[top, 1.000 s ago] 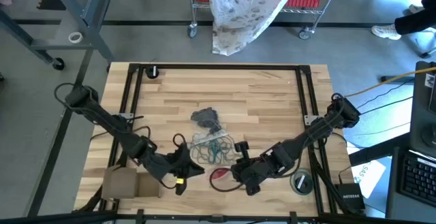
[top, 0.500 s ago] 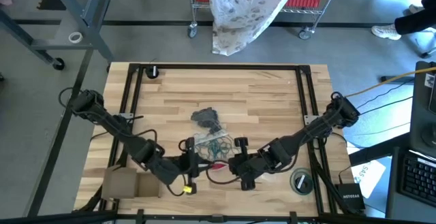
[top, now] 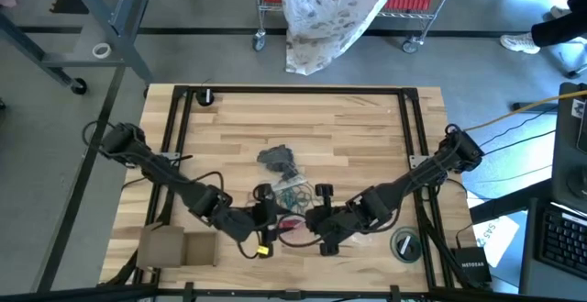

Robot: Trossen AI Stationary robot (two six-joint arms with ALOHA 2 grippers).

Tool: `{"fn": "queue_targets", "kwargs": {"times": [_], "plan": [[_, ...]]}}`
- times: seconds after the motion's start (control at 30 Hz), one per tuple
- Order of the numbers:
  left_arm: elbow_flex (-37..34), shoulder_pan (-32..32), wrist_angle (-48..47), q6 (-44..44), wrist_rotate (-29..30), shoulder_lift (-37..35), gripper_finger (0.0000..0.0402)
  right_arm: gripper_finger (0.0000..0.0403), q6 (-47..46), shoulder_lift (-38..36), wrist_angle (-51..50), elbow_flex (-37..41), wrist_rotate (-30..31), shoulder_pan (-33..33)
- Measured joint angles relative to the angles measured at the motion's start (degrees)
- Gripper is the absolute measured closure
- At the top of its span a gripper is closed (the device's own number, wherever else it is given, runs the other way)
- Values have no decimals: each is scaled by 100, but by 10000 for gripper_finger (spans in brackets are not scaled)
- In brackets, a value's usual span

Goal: Sort rubber bands
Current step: Close the transparent zip lock bag

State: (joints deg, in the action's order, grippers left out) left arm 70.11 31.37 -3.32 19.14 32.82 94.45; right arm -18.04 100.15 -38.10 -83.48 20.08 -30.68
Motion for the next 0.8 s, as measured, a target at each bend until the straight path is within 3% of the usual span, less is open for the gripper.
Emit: {"fn": "queue_targets", "kwargs": {"times": [0.13, 0.3, 0.47, 0.67, 0.8], "plan": [[0, -126, -26, 84, -50, 100, 185, 403, -22, 5, 269, 57, -12, 44], [0, -223, -54, 98, -287, 128, 173, 403, -106, 10, 266, 66, -15, 46], [0, -332, -59, 108, -1065, 161, 172, 403, -123, 10, 321, 68, -16, 44], [-2, -408, -313, 196, -1019, 234, 177, 403, -123, 10, 436, 68, -18, 44], [-2, -432, -464, 296, -999, 234, 206, 403, -123, 10, 413, 70, -18, 42]]}}
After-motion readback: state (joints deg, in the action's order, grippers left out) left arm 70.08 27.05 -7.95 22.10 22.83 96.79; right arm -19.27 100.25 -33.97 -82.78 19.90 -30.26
